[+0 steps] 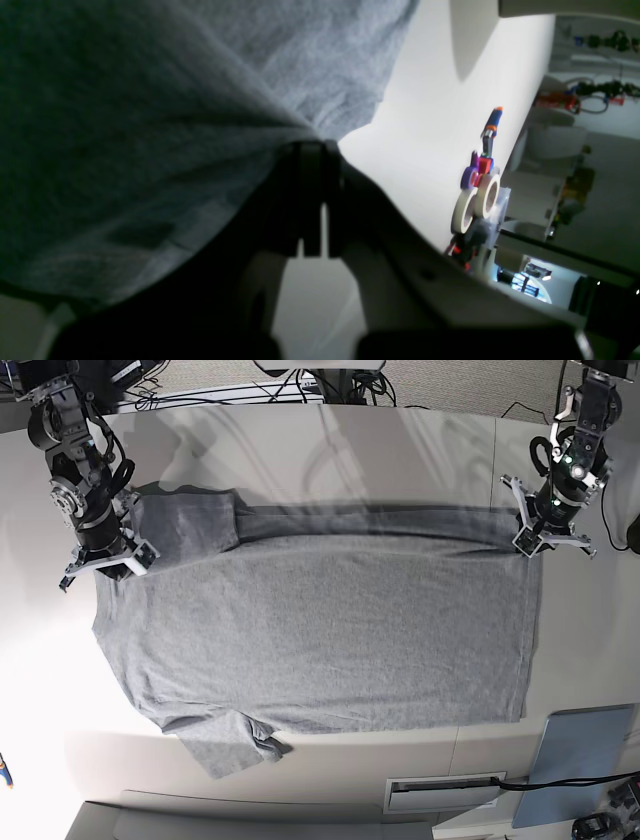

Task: Fold the T-shirt properly
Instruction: 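Lower both grippers onto the shirt body and pinch a fold line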

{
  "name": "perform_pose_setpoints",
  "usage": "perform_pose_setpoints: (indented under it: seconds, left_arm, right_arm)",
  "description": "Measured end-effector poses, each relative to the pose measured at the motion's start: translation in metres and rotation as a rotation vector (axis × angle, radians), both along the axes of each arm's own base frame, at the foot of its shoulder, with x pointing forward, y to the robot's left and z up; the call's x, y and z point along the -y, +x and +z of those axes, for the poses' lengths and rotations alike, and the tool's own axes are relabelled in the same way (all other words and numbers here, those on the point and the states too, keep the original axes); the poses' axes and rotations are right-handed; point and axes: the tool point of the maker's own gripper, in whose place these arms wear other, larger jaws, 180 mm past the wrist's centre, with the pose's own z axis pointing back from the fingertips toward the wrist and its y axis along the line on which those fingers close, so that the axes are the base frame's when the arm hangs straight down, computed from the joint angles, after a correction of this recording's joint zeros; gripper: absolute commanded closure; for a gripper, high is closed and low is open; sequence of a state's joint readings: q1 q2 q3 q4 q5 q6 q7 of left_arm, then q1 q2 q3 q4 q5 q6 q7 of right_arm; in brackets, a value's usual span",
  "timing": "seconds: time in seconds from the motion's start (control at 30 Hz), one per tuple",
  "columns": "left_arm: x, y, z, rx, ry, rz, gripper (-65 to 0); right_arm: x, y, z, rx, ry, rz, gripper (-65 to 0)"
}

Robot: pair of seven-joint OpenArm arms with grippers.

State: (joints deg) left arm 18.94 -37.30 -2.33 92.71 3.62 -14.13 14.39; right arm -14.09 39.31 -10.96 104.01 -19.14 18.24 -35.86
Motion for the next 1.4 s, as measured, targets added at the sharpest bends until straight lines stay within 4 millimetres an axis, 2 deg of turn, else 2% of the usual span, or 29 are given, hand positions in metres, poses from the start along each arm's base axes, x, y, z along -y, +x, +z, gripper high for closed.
perform_pose_setpoints:
  seconds: [0.17,0.37,0.43,0.57,0.93,1.2,1.4]
  left_arm:
    - [-0.002,0.005,-0.008,-0.011,-0.016,0.015,0.0]
    - [0.0,0.015,-0.003,0.009,-0.022,0.013,0.0]
    - [0.001,0.018,-0.001,0.017,-0.03,0.015,0.0]
    - [0.002,0.02,0.0,0.021,-0.031,0.015,0.0]
    - [0.002,0.02,0.0,0.023,-0.032,0.014,0.0]
    - [0.003,0.036,0.012,0.061,-0.036,0.008,0.0]
    - [0.003,0.036,0.012,0.062,-0.036,0.007,0.0]
  right_arm:
    - [0.006,0.006,-0.007,-0.011,0.04,-0.019,0.0]
    - [0.006,0.021,0.001,0.024,0.051,-0.029,0.0]
    - [0.0,0.024,0.002,0.027,0.098,-0.03,0.0]
    - [-0.009,0.027,0.001,0.012,0.124,-0.013,0.0]
    - [-0.007,0.027,0.001,0.011,0.118,-0.021,0.0]
    - [-0.004,0.026,0.0,0.003,0.109,-0.033,0.0]
    - [-0.004,0.025,0.0,0.002,0.108,-0.035,0.0]
